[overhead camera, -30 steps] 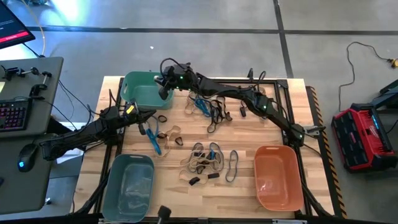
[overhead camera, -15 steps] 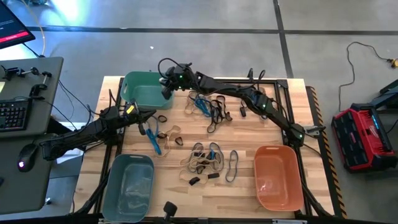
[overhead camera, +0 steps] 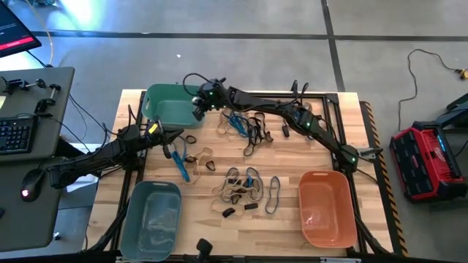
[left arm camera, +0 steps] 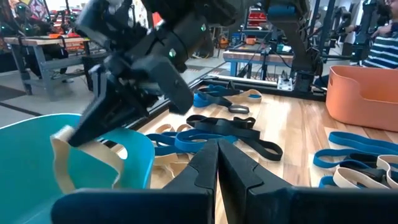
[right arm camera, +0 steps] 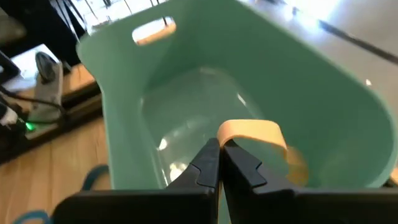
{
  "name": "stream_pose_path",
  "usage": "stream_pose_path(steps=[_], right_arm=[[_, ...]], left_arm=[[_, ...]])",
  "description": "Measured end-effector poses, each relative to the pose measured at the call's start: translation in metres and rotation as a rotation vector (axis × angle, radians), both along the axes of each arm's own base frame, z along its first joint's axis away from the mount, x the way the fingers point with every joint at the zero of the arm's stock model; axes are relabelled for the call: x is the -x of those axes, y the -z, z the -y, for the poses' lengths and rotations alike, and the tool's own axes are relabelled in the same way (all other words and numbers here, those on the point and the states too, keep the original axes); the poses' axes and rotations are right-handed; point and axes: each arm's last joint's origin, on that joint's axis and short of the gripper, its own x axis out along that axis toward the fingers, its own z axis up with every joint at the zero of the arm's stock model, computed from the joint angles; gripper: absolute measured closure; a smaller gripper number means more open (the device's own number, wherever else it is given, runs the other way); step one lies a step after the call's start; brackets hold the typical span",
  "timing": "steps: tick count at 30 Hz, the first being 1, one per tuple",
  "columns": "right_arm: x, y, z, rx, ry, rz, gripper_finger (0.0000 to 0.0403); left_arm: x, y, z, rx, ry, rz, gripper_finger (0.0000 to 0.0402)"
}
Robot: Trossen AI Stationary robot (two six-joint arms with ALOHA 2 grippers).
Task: Sort rubber bands into baskets
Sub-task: Put the brown rubber band into the green bin
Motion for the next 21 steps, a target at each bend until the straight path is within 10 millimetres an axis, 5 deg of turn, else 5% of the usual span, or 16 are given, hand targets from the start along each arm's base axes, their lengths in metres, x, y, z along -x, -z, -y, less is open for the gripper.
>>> stream_pose_path(steps=[10,21], right_arm=[[0.0008,0.0016,-0.0008,-0.017,0.004,-0.016,0.039],[-0.0003,-0.0057,-0.0004,0.007,-0.005,0.003,0.0278]], left_arm=[[0.0,0.0001,0.0,0.0,0.0,0.0,0.0398],[0.0,0.0001,0.0,0.0,0.0,0.0,0.0398]])
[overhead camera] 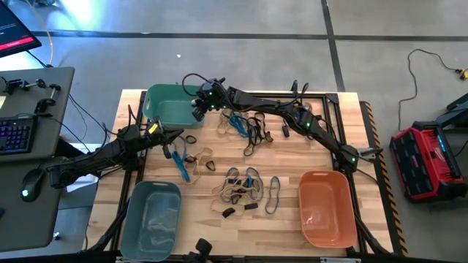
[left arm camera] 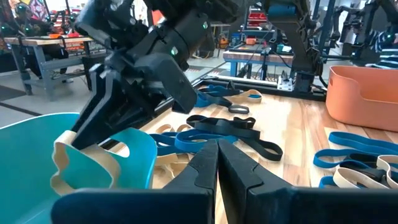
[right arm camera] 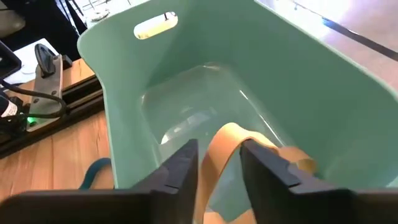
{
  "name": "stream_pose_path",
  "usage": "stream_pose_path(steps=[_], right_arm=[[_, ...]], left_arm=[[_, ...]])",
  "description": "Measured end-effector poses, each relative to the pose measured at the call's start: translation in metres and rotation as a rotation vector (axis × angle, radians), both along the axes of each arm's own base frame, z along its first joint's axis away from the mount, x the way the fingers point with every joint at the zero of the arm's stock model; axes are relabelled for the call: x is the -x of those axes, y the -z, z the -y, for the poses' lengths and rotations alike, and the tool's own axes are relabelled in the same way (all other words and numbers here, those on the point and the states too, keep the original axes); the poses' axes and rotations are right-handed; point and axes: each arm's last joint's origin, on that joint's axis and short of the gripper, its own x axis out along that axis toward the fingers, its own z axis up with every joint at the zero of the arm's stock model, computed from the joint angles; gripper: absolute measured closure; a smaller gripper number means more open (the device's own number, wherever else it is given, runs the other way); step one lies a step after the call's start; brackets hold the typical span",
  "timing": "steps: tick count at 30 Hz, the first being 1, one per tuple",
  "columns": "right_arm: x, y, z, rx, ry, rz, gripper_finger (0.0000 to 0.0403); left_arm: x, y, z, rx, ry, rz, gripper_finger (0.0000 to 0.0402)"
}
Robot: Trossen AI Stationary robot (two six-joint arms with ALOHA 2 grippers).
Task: Sort rubber bands into baskets
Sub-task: Put the brown rubber band into the green bin, then put the blue rubber band into the blue bin
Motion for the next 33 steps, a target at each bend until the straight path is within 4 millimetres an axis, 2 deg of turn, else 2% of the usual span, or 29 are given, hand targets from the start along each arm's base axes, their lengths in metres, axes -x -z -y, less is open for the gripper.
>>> stream_pose_path(steps=[7,12,15,18,21,24,27,30,33], right_arm=[[0.001,-0.024,-0.006,0.075,-0.043,0.028,0.0219],[0.005,-0.043,-0.013,0.104,-0.067,0.039,0.0215],[0.007,-0.045,-0.014,0.102,-0.069,0.032,0.0222],[0.007,-0.043,-0.015,0.082,-0.092,0.015,0.0238],[0.008,-0.044,-0.016,0.068,-0.129,0.011,0.027],[0.012,-0.051,-0.021,0.083,-0.155,-0.018,0.0322],[0.018,-0.067,-0.031,0.137,-0.2,-0.042,0.0383],[0.02,-0.078,-0.041,0.19,-0.211,-0.053,0.039],[0.017,-0.077,-0.049,0.221,-0.194,-0.078,0.0396]], left_arm=[[0.0,0.0,0.0,0.0,0.0,0.001,0.0398],[0.0,0.0,0.0,0.0,0.0,0.001,0.0398],[0.0,0.0,0.0,0.0,0.0,0.0,0.0398],[0.0,0.0,0.0,0.0,0.0,0.001,0.0398],[0.0,0.0,0.0,0.0,0.0,0.0,0.0398],[0.0,0.0,0.0,-0.03,0.002,-0.011,0.0398],[0.0,-0.001,0.0,-0.083,0.005,-0.026,0.0398],[0.0,-0.001,0.0,-0.091,0.005,-0.031,0.0398],[0.0,-0.001,0.0,-0.114,0.006,-0.041,0.0398]])
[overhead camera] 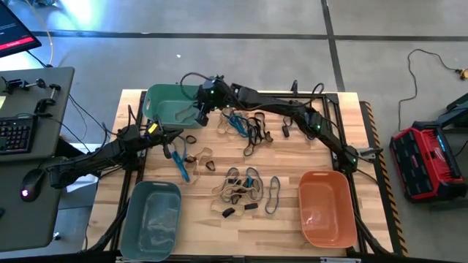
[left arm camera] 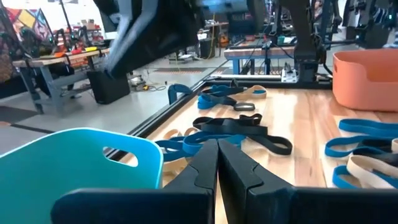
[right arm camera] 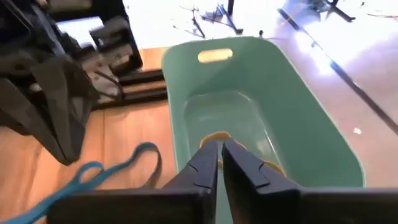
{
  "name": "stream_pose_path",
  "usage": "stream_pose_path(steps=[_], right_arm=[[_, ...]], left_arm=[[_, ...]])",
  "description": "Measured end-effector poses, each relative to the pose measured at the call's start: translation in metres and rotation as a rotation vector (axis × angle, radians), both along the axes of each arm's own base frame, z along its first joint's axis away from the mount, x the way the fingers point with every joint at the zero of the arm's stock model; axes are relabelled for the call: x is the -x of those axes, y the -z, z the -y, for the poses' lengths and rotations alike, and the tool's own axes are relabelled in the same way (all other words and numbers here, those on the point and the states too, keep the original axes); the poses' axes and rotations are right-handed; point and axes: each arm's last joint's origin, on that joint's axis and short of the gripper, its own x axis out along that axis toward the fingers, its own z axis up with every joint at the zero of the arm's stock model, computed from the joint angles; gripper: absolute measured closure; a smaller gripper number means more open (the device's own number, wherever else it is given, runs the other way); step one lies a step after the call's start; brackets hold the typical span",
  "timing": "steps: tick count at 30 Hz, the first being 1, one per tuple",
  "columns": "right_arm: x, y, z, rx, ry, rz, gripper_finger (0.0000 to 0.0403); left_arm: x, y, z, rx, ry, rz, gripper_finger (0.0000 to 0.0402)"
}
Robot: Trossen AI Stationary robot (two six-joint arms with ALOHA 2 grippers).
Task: Sort rubber bands into baskets
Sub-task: Put the blue rubber band into the blue bin
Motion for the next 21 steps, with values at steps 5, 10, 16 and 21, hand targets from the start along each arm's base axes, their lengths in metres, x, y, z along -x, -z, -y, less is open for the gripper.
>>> stream_pose_path(steps=[5,10,16,21], right_arm=[[-0.007,0.012,-0.012,0.012,-0.017,0.021,0.0402],[-0.007,0.032,-0.017,0.005,0.013,0.013,0.0402],[0.009,0.033,-0.033,0.02,0.006,0.073,0.0403],[0.049,0.029,-0.042,0.008,0.039,0.154,0.0403]], left_arm=[[0.0,0.0,0.0,-0.008,0.0,-0.003,0.0398],[0.0,0.0,0.0,-0.01,0.0,-0.004,0.0398],[0.0,0.0,0.0,-0.008,0.001,-0.004,0.0398],[0.0,0.0,0.0,-0.008,0.001,-0.001,0.0398]])
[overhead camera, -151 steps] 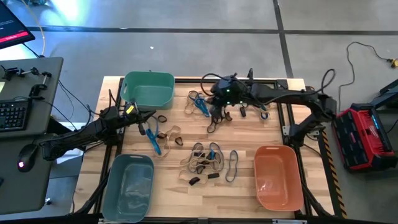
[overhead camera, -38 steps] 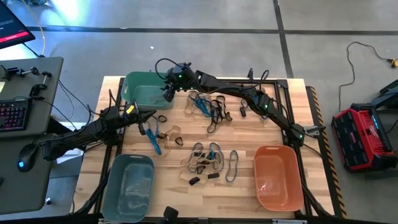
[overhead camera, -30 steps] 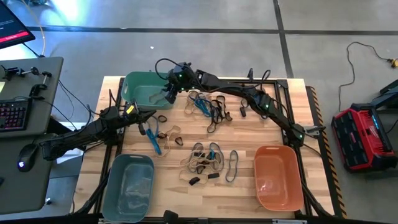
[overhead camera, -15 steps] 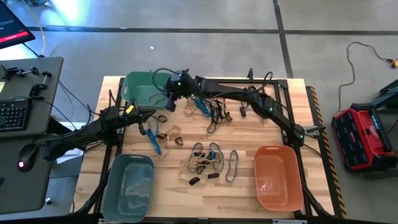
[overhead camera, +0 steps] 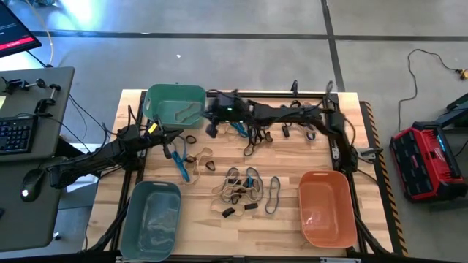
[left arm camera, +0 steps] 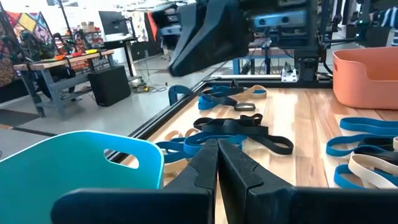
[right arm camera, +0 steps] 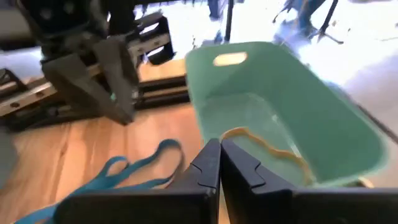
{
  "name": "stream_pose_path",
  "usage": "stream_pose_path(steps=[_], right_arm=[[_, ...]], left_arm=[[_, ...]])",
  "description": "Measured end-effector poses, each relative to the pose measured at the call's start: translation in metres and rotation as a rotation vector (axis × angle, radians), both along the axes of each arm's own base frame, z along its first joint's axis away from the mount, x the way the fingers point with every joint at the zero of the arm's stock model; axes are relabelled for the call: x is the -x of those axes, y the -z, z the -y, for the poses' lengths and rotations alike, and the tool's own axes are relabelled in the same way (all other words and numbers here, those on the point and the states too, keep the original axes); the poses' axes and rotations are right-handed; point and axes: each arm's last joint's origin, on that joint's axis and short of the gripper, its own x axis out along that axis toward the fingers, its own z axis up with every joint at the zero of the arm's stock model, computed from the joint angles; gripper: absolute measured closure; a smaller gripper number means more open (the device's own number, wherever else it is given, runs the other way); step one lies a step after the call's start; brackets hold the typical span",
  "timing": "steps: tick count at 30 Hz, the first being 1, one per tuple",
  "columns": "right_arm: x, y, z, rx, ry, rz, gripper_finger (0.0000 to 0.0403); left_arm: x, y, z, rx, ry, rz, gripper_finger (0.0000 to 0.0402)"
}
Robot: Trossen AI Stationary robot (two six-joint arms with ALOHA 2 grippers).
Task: Sort rubber bands into baskets
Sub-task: Put the blue rubber band into the blue bin
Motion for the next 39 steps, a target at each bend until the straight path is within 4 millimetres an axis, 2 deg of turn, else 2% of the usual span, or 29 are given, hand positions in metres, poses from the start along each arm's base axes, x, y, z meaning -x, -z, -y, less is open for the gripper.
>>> stream_pose_path(steps=[5,10,16,21,31,39], right_arm=[[0.048,0.007,-0.013,-0.011,0.06,0.056,0.0403],[0.086,0.013,-0.029,-0.004,0.105,0.071,0.0403],[0.119,0.014,-0.043,-0.013,0.124,0.093,0.0403],[0.142,0.02,-0.047,-0.026,0.123,0.093,0.0403],[0.169,0.037,-0.051,-0.056,0.132,0.065,0.0403],[0.171,0.039,-0.052,-0.06,0.115,0.059,0.0403]], left_arm=[[0.0,-0.002,0.0,0.02,0.001,0.029,0.0398],[0.0,-0.004,0.0,0.082,-0.001,0.077,0.0398],[0.0,-0.005,0.0,0.095,-0.002,0.096,0.0398],[0.0,-0.006,0.001,0.119,0.027,0.115,0.04],[-0.006,-0.004,0.001,0.201,0.103,0.071,0.0401],[-0.019,-0.028,-0.002,0.228,0.147,0.001,0.0401]])
